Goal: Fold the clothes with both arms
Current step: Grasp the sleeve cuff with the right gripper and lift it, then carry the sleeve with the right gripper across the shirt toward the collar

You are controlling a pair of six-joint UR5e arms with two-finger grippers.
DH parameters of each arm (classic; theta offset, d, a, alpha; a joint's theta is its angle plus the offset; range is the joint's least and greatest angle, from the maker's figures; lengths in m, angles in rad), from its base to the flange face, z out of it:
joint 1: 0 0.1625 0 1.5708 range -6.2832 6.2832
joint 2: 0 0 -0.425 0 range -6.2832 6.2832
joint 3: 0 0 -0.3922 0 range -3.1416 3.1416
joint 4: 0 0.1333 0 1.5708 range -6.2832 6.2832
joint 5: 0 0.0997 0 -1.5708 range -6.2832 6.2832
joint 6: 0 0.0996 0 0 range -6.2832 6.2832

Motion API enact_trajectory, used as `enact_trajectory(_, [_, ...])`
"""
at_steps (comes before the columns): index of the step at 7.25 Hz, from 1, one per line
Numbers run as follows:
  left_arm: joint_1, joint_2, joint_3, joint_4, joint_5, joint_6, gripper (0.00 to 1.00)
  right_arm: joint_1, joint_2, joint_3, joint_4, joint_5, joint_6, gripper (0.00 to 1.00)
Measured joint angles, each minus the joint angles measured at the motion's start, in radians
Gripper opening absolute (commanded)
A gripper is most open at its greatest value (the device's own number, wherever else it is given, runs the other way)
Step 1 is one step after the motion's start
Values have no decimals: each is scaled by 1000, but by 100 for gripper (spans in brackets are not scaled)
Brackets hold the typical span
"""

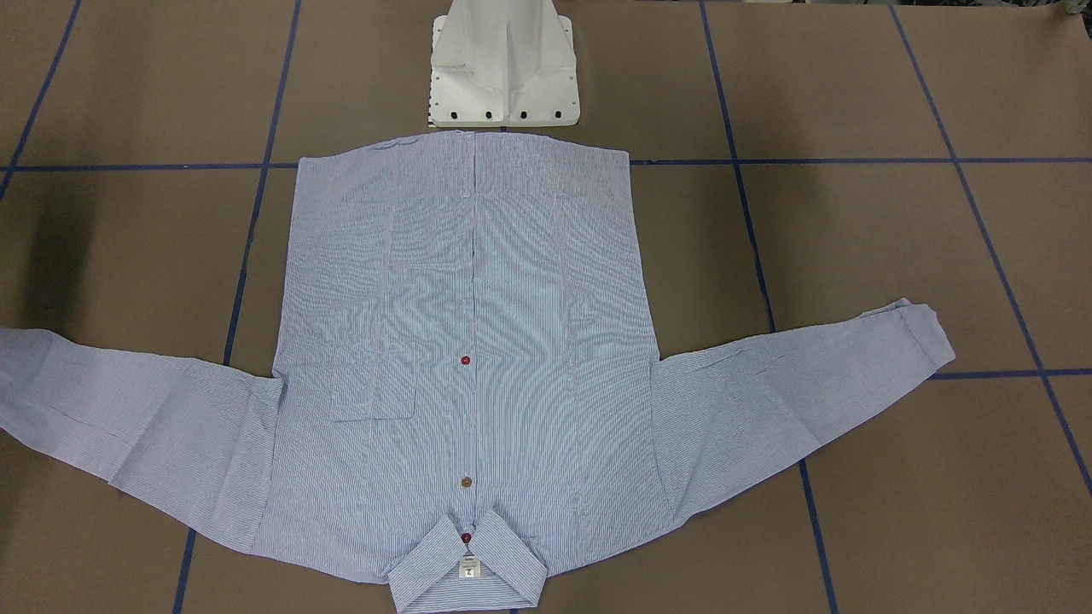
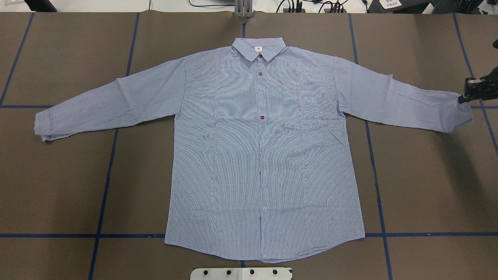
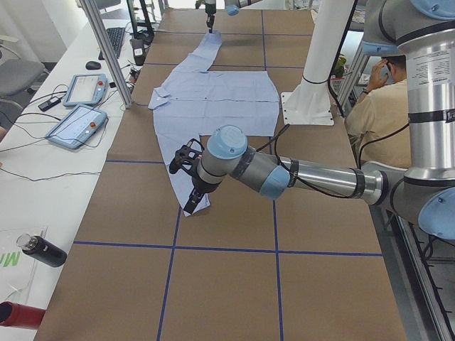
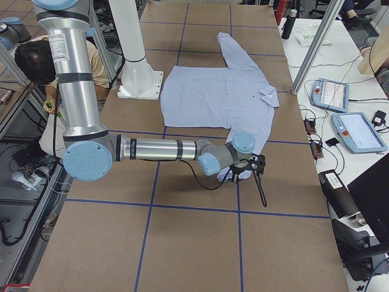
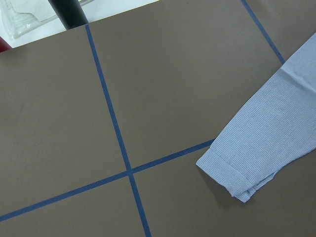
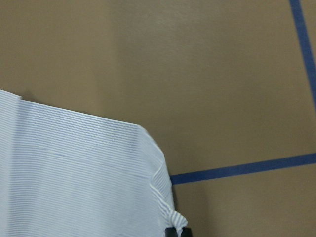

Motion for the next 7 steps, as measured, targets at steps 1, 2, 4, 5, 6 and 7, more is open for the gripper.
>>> enact_trajectory(1, [0, 0, 0, 0, -9, 0, 99, -48, 52, 62, -4, 0, 168, 0])
enact_trajectory(2, [0, 0, 1, 0, -12, 0, 99, -105, 130, 80, -7, -7, 320, 0])
enact_trajectory(4, [1, 0, 1, 0, -14, -1, 99, -175, 303, 67, -75, -31, 483, 0])
enact_trajectory(5, [0, -1, 1, 0, -14, -1, 99, -197, 388, 62, -137, -50, 525, 0])
enact_trajectory(6, [0, -1, 3, 0, -14, -1, 99, -221, 458, 59, -183, -81, 559, 0])
enact_trajectory(7, [1, -3, 4, 0, -14, 0, 99, -252, 512, 55, -205, -113, 594, 0])
